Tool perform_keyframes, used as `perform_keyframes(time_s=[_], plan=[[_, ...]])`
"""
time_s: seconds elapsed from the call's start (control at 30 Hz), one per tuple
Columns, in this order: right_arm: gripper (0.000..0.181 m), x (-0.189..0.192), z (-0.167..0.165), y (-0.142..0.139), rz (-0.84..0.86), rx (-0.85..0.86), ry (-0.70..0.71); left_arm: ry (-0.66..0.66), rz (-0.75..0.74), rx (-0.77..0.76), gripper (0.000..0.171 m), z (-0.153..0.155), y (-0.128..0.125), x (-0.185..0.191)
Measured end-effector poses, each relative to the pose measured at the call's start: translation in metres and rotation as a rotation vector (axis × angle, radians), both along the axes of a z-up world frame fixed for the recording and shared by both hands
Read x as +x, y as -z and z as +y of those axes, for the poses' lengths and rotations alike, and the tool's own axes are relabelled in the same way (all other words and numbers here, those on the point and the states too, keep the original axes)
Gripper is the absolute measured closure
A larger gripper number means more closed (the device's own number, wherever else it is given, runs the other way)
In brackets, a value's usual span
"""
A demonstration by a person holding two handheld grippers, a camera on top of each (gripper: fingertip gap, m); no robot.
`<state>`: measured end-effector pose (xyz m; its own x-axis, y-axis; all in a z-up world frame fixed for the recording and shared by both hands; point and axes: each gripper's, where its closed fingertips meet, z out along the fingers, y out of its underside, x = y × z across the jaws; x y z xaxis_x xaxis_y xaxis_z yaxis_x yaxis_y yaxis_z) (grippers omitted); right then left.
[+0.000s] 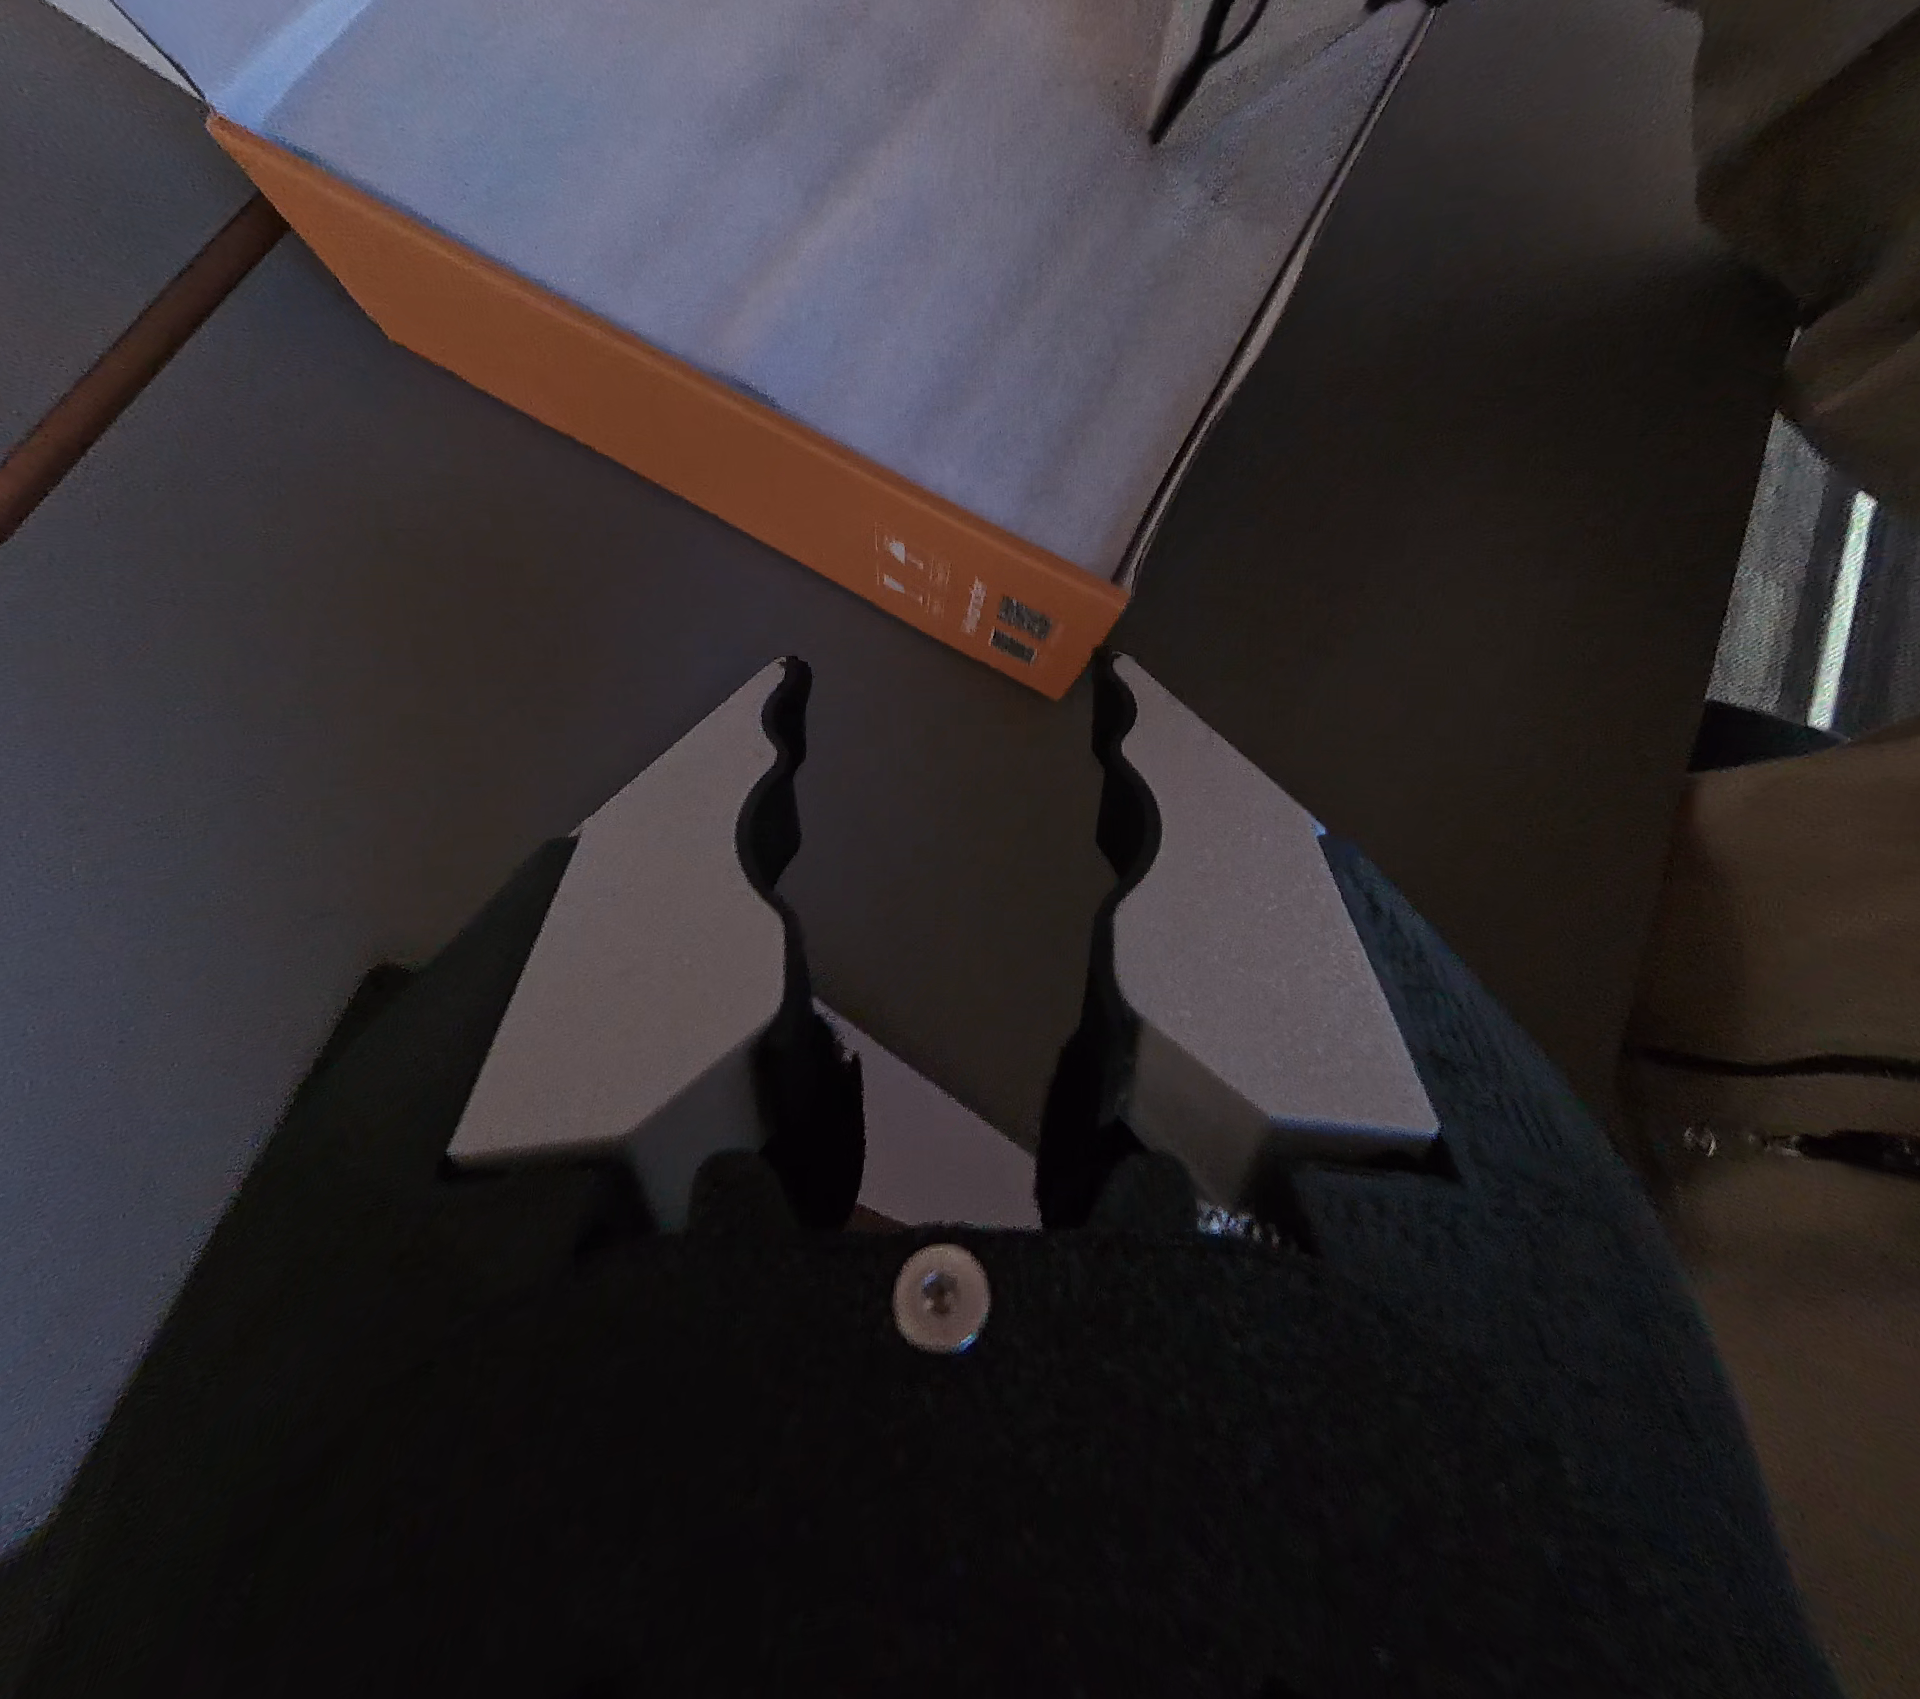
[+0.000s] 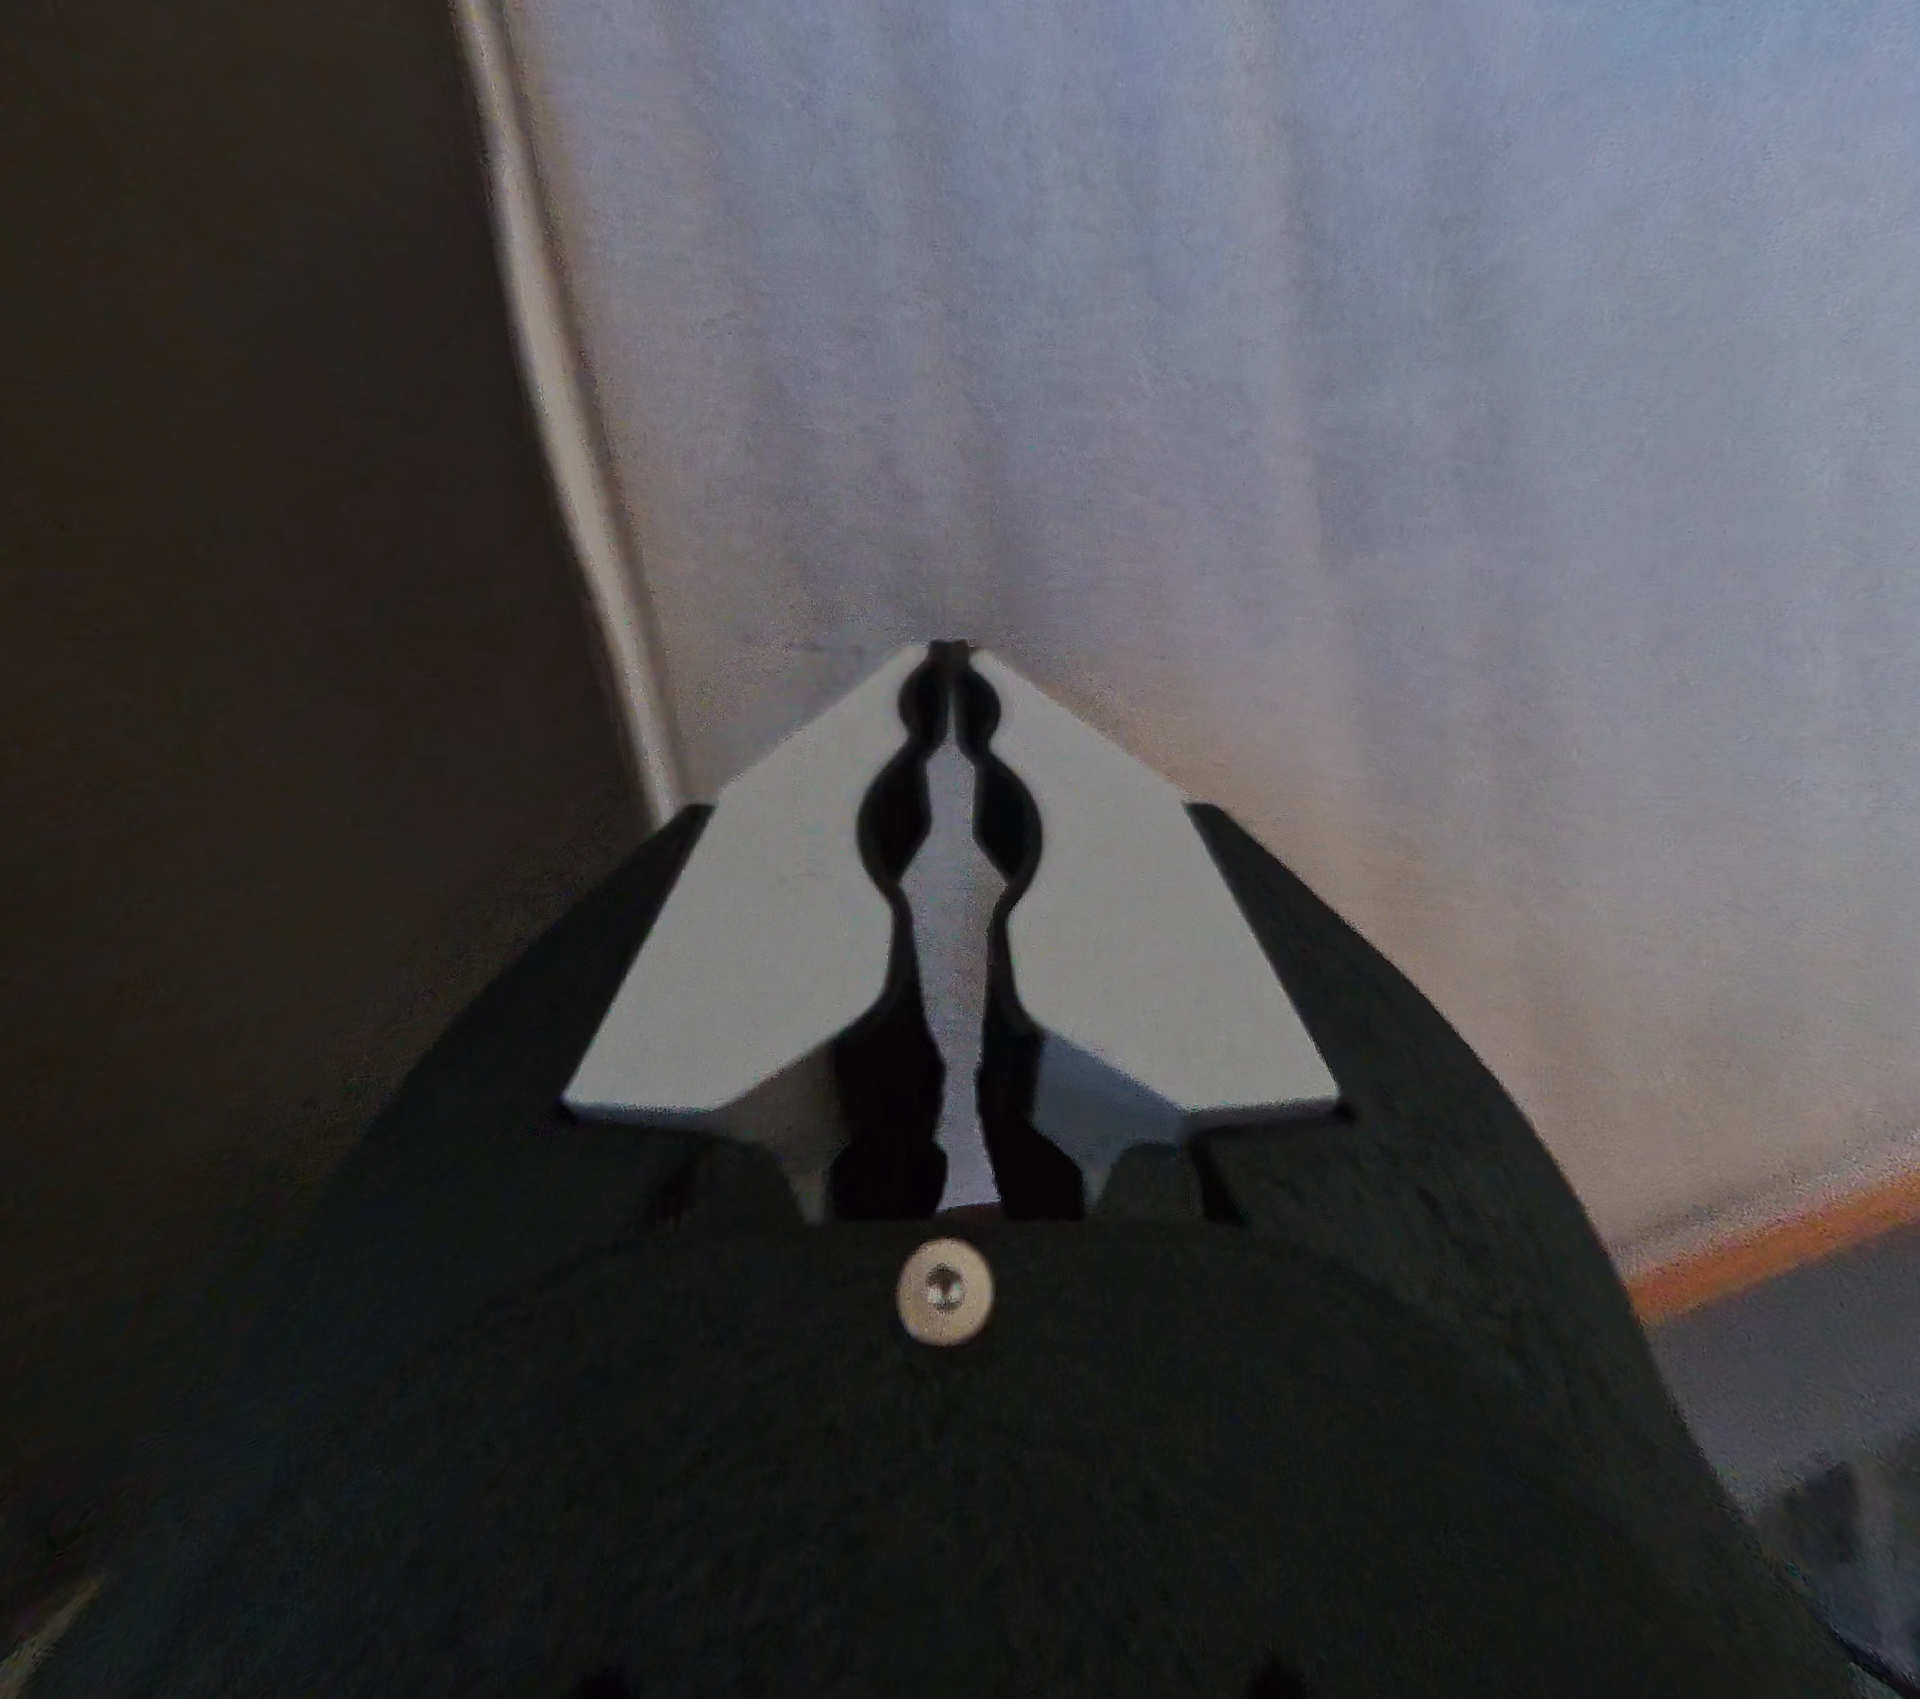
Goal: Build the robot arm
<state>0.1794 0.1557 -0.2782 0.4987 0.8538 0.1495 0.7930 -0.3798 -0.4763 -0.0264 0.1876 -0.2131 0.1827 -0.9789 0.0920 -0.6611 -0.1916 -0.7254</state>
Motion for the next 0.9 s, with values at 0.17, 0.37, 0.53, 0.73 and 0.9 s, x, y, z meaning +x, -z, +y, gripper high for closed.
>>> perform_keyframes(time_s=[0.17,0.37,0.53,0.73,0.9], plan=[[0.181,0.021,0.019,-0.017,-0.042,0.109,0.050,0.017,-0.064,-0.061,0.117,0.002,-0.006,0.028],[0.157,0.031,-0.001,-0.029,0.082,-0.068,0.108,0.064,-0.115,-0.149,0.117,-0.005,0.002,0.073],[0.118,0.078,-0.022,-0.023,0.054,-0.112,0.231,0.070,-0.138,-0.249,0.114,-0.010,0.009,0.096],[0.082,0.124,-0.023,-0.010,0.111,-0.098,0.520,0.048,-0.031,-0.156,0.105,-0.012,0.035,0.106],[0.082,0.119,-0.013,0.007,0.100,-0.108,0.730,-0.009,0.067,-0.079,0.151,0.005,0.054,0.109]])
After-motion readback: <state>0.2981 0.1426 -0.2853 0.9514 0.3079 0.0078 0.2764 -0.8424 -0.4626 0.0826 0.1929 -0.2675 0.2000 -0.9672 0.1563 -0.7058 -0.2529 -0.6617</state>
